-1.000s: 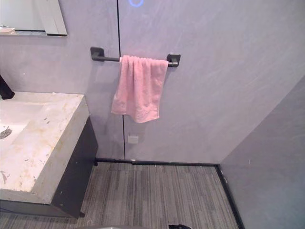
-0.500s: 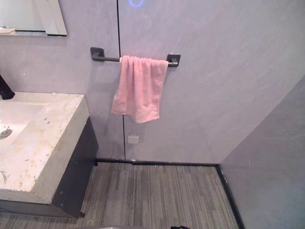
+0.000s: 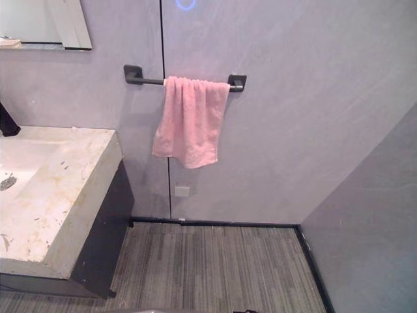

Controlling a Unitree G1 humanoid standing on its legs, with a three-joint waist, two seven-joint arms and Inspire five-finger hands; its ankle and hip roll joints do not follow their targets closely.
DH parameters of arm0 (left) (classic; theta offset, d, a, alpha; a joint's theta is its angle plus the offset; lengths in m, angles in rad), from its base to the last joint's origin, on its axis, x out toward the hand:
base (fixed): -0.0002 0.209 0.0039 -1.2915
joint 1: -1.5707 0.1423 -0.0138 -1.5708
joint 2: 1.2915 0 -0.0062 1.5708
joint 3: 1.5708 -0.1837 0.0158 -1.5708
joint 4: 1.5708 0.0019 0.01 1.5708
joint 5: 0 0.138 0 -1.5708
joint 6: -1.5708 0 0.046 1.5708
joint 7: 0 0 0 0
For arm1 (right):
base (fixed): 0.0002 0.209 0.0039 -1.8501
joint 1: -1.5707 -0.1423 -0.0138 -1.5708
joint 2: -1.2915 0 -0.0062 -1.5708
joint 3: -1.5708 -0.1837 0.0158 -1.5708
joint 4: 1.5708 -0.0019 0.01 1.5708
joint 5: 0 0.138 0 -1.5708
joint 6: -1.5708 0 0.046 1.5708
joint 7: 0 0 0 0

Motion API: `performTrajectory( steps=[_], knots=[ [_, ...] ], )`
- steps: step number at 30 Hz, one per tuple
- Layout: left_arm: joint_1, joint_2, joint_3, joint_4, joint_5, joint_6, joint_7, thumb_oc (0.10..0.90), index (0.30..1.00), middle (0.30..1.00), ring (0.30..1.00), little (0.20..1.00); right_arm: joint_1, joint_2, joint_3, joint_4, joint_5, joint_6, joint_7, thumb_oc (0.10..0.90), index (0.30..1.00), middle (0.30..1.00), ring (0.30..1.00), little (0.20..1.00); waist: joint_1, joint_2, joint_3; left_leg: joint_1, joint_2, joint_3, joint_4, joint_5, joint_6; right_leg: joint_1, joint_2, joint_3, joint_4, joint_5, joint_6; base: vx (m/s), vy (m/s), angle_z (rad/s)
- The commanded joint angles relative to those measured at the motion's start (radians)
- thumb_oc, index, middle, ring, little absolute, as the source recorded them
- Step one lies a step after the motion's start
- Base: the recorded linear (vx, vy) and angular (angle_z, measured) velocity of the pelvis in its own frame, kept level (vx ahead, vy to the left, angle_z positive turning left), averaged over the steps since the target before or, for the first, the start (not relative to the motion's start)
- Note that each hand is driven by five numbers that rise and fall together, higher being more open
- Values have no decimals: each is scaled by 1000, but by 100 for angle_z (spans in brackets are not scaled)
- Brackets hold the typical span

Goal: Organize the bathroom.

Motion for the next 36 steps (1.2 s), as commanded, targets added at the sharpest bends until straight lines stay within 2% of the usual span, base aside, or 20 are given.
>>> performTrajectory(
  steps=[1,16,26,33,36],
  knots=[
    [-59,-37,-5,82,10,21,-2,800,900,900,900,900,25,-33,36,102,-3,58,-7,800,900,900,900,900,0,42,3,-3,8,38,2,-45,-6,-52,-33,-72,16,45,70,0,0,0],
    [-61,-36,-16,87,60,17,23,800,900,900,900,900,22,-31,42,104,-13,40,-17,800,900,900,900,900,-2,44,3,-3,8,40,2,-45,-5,-56,-34,-69,20,45,70,0,0,0],
    [-64,-35,-17,95,77,40,69,800,900,900,900,900,23,-35,42,102,-15,26,-31,800,900,900,900,900,-5,43,5,3,8,52,2,-48,-3,-58,-37,-64,29,41,73,4,10,0],
    [-70,-32,-14,103,82,64,82,800,900,900,900,900,18,-38,32,101,-11,13,-47,800,900,900,900,900,-10,47,17,10,4,66,2,-52,10,-77,-50,-47,81,22,77,20,65,-4],
    [-78,-28,-15,109,121,65,95,800,900,900,900,900,14,-39,29,96,2,7,-54,800,900,900,900,900,-13,47,29,1,0,75,32,-65,22,-98,-64,-36,139,6,83,25,84,-8]
  ],
)
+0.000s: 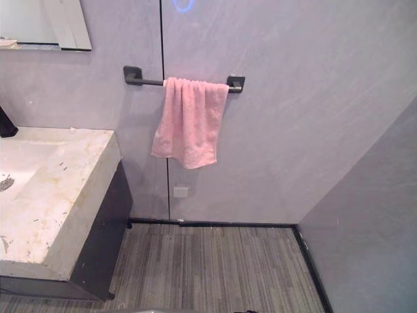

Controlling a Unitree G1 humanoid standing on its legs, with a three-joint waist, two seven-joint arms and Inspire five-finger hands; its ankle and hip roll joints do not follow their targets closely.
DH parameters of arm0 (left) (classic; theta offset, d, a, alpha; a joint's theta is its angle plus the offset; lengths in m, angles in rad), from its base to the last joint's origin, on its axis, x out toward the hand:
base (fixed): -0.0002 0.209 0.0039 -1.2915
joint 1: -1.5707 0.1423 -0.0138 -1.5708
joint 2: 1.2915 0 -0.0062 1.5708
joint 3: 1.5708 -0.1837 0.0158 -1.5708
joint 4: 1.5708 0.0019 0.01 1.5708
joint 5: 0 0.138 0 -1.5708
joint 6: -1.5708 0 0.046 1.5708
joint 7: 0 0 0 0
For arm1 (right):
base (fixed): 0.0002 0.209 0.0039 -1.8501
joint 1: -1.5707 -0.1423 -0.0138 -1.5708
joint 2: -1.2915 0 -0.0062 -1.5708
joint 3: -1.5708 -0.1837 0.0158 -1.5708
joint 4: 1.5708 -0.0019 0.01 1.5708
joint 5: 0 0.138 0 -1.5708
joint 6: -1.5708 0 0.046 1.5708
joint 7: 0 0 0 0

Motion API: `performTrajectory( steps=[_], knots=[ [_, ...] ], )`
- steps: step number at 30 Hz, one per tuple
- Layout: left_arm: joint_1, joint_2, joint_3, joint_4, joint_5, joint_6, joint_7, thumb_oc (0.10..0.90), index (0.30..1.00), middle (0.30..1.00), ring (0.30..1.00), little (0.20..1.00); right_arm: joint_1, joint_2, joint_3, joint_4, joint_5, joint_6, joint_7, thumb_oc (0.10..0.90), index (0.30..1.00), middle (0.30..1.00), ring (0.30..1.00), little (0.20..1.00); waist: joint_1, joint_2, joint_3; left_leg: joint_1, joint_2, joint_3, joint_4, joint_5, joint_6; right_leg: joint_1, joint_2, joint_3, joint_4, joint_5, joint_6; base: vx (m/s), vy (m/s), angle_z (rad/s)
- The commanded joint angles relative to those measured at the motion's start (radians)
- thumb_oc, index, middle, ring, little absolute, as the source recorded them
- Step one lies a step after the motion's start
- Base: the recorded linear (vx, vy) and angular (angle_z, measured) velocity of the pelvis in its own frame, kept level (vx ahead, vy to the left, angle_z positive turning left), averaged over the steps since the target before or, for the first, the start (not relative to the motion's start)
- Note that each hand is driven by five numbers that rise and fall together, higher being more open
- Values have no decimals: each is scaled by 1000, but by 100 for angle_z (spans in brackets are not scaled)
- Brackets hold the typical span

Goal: Organize the bathroom.

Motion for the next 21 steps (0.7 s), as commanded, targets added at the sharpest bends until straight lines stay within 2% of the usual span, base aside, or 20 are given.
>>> performTrajectory(
  steps=[1,6,7,8,9,11,13,14,15,17,21],
  knots=[
    [-44,-26,-18,77,77,28,23,800,900,900,900,900,12,-43,32,86,7,11,-40,800,900,900,900,900,-14,55,39,-10,6,54,47,-60,21,-107,-62,-55,155,0,80,3,93,-14],
    [-68,-17,-28,75,85,49,35,800,900,900,900,900,1,-55,26,75,9,-4,-44,800,900,900,900,900,-25,61,71,-44,-6,72,115,-83,44,-177,-103,-37,295,27,91,-8,112,-20],
    [-77,-14,-33,70,103,52,28,800,900,900,900,900,0,-63,26,68,21,-12,-45,800,900,900,900,900,-27,67,86,-54,-11,77,136,-94,55,-217,-134,-28,390,66,85,4,120,-14],
    [-80,-14,-37,69,107,51,29,800,900,900,900,900,-1,-66,25,67,24,-16,-46,800,900,900,900,900,-26,70,89,-56,-13,79,138,-96,59,-236,-144,-25,425,83,83,22,168,-13],
    [-84,-12,-47,66,130,56,27,800,900,900,900,900,0,-71,21,64,34,-25,-47,800,900,900,900,900,-28,82,100,-58,-12,80,140,-101,66,-276,-154,-20,535,111,77,46,133,-20],
    [-80,-7,-55,62,142,80,36,800,900,900,900,900,8,-80,16,56,42,-31,-46,800,900,900,900,900,-37,91,114,-44,-15,71,135,-103,68,-345,-156,-12,606,165,76,100,77,-17],
    [-77,1,-67,65,142,86,28,800,900,900,900,900,22,-83,18,55,44,-33,-47,800,900,900,900,900,-59,83,121,-31,-24,46,146,-114,61,-384,-139,14,495,204,83,162,-64,3],
    [-75,4,-72,67,141,83,27,800,900,900,900,900,29,-83,17,56,41,-34,-47,800,900,900,900,900,-68,79,125,-26,-27,33,156,-122,55,-375,-134,26,406,195,81,230,-181,16],
    [-72,6,-70,66,137,71,24,800,900,900,900,900,42,-83,9,55,28,-37,-45,800,900,900,900,900,-75,64,132,-30,-36,25,183,-151,48,-362,-148,34,218,196,93,256,-233,17],
    [-69,13,-58,62,117,47,26,800,900,900,900,900,48,-85,-11,55,0,-16,-26,800,900,900,900,900,-76,52,157,-31,-27,26,226,-198,37,-377,-188,24,-17,230,123,281,-282,14],
    [-60,21,-48,51,124,45,28,800,900,900,900,900,63,-83,-26,52,-16,-2,-11,800,900,900,900,900,-72,50,188,-18,3,15,270,-235,34,-427,-218,40,-17,230,134,219,-213,11]
  ],
)
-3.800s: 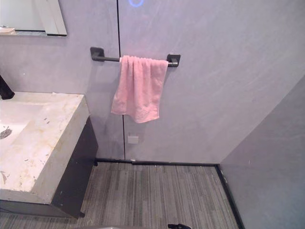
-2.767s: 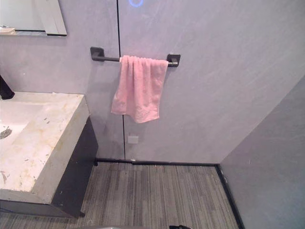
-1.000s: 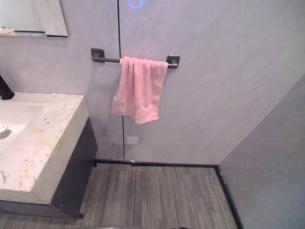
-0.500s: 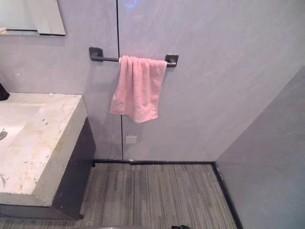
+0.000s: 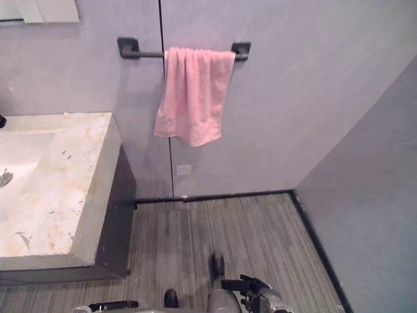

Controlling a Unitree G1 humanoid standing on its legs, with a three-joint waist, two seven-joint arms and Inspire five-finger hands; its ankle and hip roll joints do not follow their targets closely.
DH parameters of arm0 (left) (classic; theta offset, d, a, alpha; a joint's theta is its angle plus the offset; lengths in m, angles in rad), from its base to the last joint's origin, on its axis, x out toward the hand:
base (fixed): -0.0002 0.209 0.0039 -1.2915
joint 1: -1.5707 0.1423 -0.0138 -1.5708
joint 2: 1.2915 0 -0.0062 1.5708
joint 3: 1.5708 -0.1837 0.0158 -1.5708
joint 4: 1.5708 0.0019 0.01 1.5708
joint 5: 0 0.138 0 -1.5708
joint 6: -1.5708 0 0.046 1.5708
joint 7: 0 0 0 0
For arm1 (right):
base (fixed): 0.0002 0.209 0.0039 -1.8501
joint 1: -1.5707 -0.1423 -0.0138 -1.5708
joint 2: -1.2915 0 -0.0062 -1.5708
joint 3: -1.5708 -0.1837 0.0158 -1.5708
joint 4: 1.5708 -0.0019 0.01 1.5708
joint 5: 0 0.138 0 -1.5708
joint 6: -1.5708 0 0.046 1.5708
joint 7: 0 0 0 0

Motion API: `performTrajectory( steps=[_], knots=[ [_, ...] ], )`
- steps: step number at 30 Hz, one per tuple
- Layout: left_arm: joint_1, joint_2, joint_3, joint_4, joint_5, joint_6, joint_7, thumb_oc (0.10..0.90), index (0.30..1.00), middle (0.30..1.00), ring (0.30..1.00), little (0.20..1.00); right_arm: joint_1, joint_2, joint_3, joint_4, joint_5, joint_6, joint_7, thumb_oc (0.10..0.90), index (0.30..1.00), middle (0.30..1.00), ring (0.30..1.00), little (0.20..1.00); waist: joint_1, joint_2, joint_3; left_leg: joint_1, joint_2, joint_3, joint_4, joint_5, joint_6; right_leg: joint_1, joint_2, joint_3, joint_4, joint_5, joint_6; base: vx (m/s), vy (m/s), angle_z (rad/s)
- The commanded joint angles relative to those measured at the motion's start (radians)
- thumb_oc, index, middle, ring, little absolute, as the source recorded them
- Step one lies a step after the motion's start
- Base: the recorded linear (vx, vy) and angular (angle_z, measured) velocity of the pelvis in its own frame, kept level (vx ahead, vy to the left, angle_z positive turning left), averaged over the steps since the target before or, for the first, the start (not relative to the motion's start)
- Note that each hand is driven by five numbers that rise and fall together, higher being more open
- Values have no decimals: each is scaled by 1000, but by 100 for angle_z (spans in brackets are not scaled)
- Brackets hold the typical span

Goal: Organize the bathroom.

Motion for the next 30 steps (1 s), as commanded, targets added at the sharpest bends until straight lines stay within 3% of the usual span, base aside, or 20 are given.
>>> performTrajectory(
  steps=[1,2,5,6,7,12,17,18,19,22,23,24,25,26,28,29,30],
  knots=[
    [98,30,-36,-1,53,12,0,800,900,900,900,900,154,-17,131,125,-121,109,-14,800,900,900,900,900,4,-21,-6,67,104,-61,172,-197,-43,-73,-44,35,12,116,-18,557,-514,25],
    [105,27,-42,2,43,9,3,800,900,900,900,900,158,-10,142,135,-128,109,-9,800,900,900,900,900,-4,-27,-5,83,131,-72,194,-219,-59,-55,-51,43,12,111,-12,440,-402,11],
    [110,23,-39,2,42,9,8,800,900,900,900,900,158,-9,142,136,-135,114,-7,800,900,900,900,900,-6,-25,-6,96,143,-71,192,-216,-65,-42,-48,42,12,110,-10,220,-163,39],
    [130,13,-28,-10,35,1,-20,800,900,900,900,900,156,-4,156,137,-161,118,1,800,900,900,900,900,-9,-18,-20,150,184,-64,175,-195,-97,-47,-35,38,92,85,0,586,-490,41],
    [135,-4,-40,-18,88,9,-30,800,900,900,900,900,135,-6,176,122,-125,72,-9,800,900,900,900,900,-16,-11,-36,148,247,-22,174,-110,-122,-54,-3,22,156,66,-7,650,-558,41],
    [143,-8,-32,-13,74,-25,-44,800,900,900,900,900,95,-24,201,88,-123,31,-12,800,900,900,900,900,-24,-2,-65,167,276,-5,148,-27,-142,-57,56,16,218,33,-52,262,-259,4],
    [137,2,-23,-8,70,-35,-36,800,900,900,900,900,52,-45,222,57,-83,5,-29,800,900,900,900,900,-25,11,-100,167,312,-19,134,101,-177,-24,114,-4,218,-26,-108,175,-241,6],
    [135,4,-21,-8,73,-36,-34,800,900,900,900,900,46,-46,226,52,-70,12,-34,800,900,900,900,900,-22,12,-106,166,325,-25,145,138,-187,-11,125,-12,211,-36,-120,157,-270,10],
    [137,4,-17,-6,82,-38,-29,800,900,900,900,900,40,-45,233,51,-54,24,-41,800,900,900,900,900,-20,12,-121,160,349,-34,195,212,-208,15,147,-11,189,-49,-142,142,-244,16],
    [135,4,-15,-2,99,-49,-34,800,900,900,900,900,38,-44,238,53,-41,32,-47,800,900,900,900,900,-14,3,-128,112,371,-31,299,279,-220,54,162,-27,161,-65,-168,96,-206,22],
    [129,1,-11,-17,131,-36,-25,800,900,900,900,900,44,-46,229,47,-19,39,-60,800,900,900,900,900,-3,-19,-122,9,345,-48,384,258,-201,104,165,-36,126,-65,-184,79,-212,19],
    [126,0,-12,-18,141,-33,-25,800,900,900,900,900,45,-47,228,45,-8,42,-65,800,900,900,900,900,2,-25,-119,-26,327,-56,394,234,-187,117,163,-35,119,-66,-183,74,-165,38],
    [116,-4,-20,-21,152,-32,-25,800,900,900,900,900,43,-48,225,49,17,44,-75,800,900,900,900,900,15,-34,-108,-93,259,-61,373,169,-154,151,159,-27,99,-66,-171,75,-17,30],
    [110,-6,-28,-23,161,-30,-24,800,900,900,900,900,39,-53,215,57,26,43,-78,800,900,900,900,900,19,-30,-101,-107,211,-21,262,115,-136,176,161,-31,80,-70,-155,86,32,23],
    [101,-3,-45,-32,170,-24,-34,800,900,900,900,900,38,-66,204,61,30,46,-84,800,900,900,900,900,17,-13,-85,-135,185,37,104,120,-137,205,170,-37,67,-77,-143,73,69,-5],
    [90,-2,-65,-40,189,-17,-30,800,900,900,900,900,39,-66,197,65,43,47,-94,800,900,900,900,900,5,-16,-73,-173,199,61,181,105,-118,191,159,-41,110,-89,-145,45,32,9],
    [88,1,-66,-49,205,-14,-36,800,900,900,900,900,44,-68,191,58,41,54,-95,800,900,900,900,900,0,-14,-72,-170,214,53,164,123,-133,195,161,-45,103,-91,-146,48,35,29]
  ],
)
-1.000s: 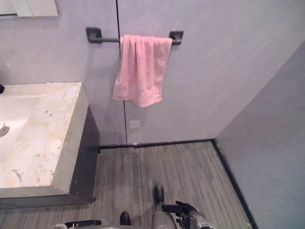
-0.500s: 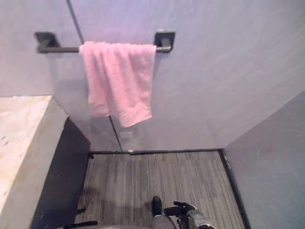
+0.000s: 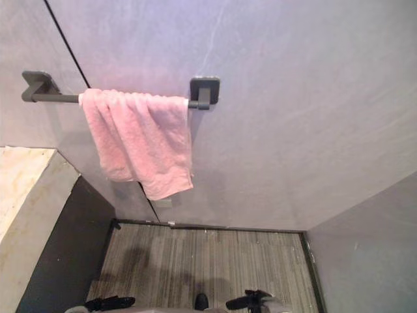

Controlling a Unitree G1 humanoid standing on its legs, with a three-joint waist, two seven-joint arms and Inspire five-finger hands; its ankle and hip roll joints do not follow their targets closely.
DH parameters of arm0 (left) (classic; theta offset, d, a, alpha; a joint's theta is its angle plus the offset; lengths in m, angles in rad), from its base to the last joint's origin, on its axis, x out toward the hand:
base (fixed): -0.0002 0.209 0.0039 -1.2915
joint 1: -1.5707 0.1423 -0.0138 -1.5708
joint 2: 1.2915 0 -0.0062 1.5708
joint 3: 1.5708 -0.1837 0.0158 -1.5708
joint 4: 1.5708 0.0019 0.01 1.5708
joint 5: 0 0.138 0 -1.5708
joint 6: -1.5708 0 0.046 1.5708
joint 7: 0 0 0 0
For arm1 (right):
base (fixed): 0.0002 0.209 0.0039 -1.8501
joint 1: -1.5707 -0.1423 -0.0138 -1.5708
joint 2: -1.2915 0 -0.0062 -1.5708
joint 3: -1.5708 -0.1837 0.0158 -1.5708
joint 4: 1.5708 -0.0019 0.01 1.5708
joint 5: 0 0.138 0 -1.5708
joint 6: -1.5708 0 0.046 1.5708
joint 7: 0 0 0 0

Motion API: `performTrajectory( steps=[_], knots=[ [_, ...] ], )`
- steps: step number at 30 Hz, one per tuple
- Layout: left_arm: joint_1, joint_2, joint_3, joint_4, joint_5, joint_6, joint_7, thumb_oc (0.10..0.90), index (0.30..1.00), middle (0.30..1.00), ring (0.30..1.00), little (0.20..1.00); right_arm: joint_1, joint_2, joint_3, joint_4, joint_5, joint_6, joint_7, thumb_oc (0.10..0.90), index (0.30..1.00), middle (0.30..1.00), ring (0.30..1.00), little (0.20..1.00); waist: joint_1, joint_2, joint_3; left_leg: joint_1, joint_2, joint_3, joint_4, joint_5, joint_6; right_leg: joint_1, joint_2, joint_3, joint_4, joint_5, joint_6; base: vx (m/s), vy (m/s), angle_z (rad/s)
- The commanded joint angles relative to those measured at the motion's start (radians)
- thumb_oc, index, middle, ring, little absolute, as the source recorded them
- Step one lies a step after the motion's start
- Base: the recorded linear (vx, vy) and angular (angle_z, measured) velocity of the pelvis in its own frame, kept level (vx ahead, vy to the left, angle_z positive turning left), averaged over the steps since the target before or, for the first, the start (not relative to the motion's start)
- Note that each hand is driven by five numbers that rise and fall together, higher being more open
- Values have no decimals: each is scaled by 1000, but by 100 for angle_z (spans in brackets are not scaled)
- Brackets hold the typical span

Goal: Organize the bathroom.

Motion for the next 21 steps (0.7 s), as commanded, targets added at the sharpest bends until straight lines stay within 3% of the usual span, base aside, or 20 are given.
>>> performTrajectory(
  steps=[1,2,7,13,17,21],
  knots=[
    [39,-1,-80,12,92,46,-8,800,900,900,900,900,28,-32,-33,22,32,20,-25,800,900,900,900,900,-11,46,29,18,11,30,-108,118,72,-94,-11,43,81,13,120,143,98,17],
    [32,4,-91,13,80,46,0,800,900,900,900,900,44,-31,-44,31,33,16,-20,800,900,900,900,900,-20,56,20,72,10,34,-184,99,65,-92,-19,29,62,25,133,160,104,-11],
    [38,29,-85,8,62,33,-9,800,900,900,900,900,80,-26,-61,43,-21,14,-2,800,900,900,900,900,-41,80,11,142,27,69,-265,102,47,-94,-27,28,42,34,150,97,55,-24],
    [67,32,-61,1,47,-32,0,800,900,900,900,900,99,-17,-78,55,-37,19,-10,800,900,900,900,900,-46,90,-1,166,40,101,-295,103,41,-79,-27,30,7,40,155,57,26,-17],
    [66,59,-15,-27,-3,-122,62,800,900,900,900,900,108,-41,-112,47,28,-9,-29,800,900,900,900,900,-46,91,-10,173,47,106,-296,105,38,-67,-26,36,5,34,156,59,21,-3],
    [48,152,2,-209,40,-118,90,800,900,900,900,900,119,-104,-167,-42,97,-27,-50,800,900,900,900,900,-45,97,-10,170,51,104,-284,103,41,-66,-27,43,12,32,156,36,13,1]
  ],
)
